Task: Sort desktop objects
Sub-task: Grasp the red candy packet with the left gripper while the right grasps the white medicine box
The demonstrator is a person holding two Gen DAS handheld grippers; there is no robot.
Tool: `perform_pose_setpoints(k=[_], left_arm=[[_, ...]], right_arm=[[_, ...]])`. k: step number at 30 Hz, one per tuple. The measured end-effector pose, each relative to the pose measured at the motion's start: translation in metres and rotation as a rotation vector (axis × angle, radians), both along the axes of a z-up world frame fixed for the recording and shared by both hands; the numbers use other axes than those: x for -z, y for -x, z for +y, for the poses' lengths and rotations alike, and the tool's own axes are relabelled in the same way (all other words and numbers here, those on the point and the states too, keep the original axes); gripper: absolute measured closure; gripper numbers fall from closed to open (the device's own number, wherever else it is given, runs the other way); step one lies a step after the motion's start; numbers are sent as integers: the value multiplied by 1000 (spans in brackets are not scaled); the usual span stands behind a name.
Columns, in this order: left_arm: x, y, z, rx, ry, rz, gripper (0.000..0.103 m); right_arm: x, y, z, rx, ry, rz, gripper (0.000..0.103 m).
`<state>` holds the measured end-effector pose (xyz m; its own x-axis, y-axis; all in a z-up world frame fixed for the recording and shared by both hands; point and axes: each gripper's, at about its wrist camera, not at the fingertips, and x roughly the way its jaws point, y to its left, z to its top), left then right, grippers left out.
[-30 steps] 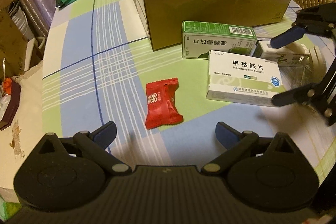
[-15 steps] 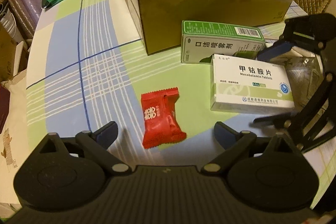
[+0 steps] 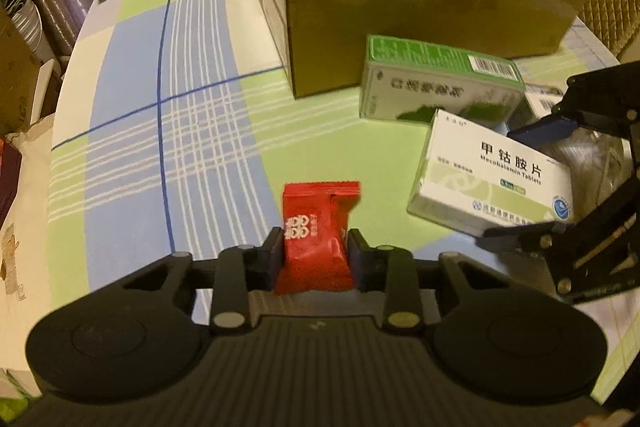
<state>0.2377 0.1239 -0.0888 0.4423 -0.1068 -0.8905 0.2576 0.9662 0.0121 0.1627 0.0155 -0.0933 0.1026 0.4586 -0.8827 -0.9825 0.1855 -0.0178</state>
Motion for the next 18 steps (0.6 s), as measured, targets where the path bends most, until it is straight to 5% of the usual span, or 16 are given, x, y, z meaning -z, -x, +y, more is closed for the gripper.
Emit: perform_pose_setpoints(k=[8,18], left_arm=[[-10,44,-4,-4,-4,12,77],[-4,69,-10,7,-1,21,74]], right_arm=[[-8,-2,-12,165,8,147,34],[-11,13,-24,201,26,124,33]])
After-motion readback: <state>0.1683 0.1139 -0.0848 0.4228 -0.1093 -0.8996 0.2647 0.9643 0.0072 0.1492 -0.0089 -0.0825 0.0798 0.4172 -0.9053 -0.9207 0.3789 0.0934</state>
